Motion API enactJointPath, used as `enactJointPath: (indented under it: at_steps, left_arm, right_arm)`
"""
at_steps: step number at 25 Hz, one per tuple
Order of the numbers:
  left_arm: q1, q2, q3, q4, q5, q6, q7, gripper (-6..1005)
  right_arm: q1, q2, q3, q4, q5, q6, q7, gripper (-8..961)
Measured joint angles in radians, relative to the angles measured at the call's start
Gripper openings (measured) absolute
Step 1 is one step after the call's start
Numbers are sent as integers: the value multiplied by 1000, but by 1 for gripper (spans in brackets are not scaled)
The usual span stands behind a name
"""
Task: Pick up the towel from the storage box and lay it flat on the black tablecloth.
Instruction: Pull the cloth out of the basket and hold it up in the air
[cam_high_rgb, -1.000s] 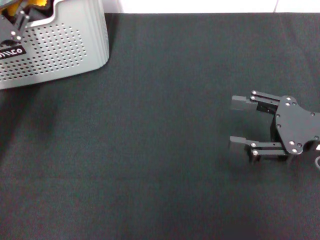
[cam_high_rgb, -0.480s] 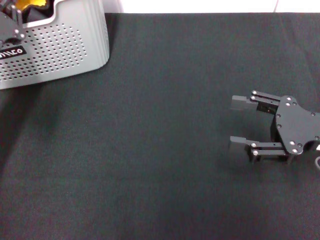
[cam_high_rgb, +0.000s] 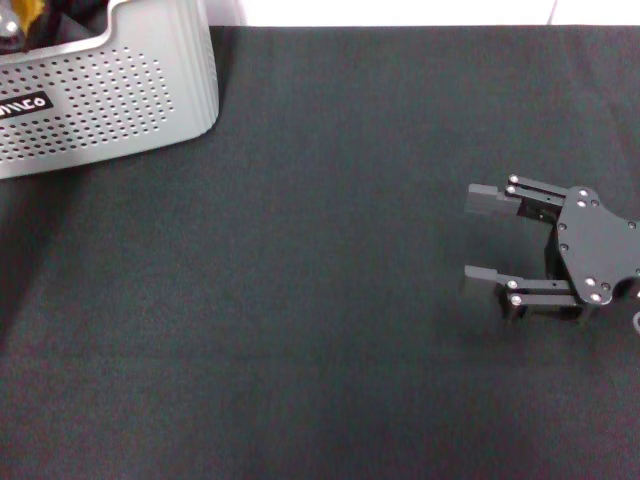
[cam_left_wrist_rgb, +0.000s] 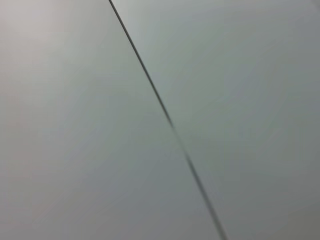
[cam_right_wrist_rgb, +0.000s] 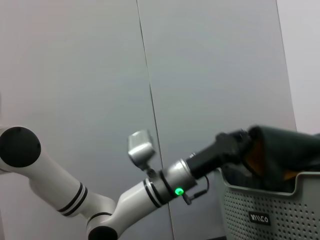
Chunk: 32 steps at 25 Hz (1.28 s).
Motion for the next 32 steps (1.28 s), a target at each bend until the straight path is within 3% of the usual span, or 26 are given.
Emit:
enactJointPath:
  at_steps: [13, 22, 28, 32]
  left_arm:
    - [78, 3, 3, 172, 2, 450, -651, 36]
    - [69, 3, 21, 258, -38, 577, -975, 38]
    - [68, 3, 181, 262, -117, 577, -1021, 40]
    - [65, 0, 292, 258, -169, 573, -1008, 41]
  right_arm:
    - [2, 5, 2, 34, 83, 6, -34, 822]
    - [26, 9, -6, 42, 152, 3, -38, 822]
    - [47, 10, -36, 49, 167, -2, -39, 822]
    - [67, 11, -110, 50, 222, -3, -45, 822]
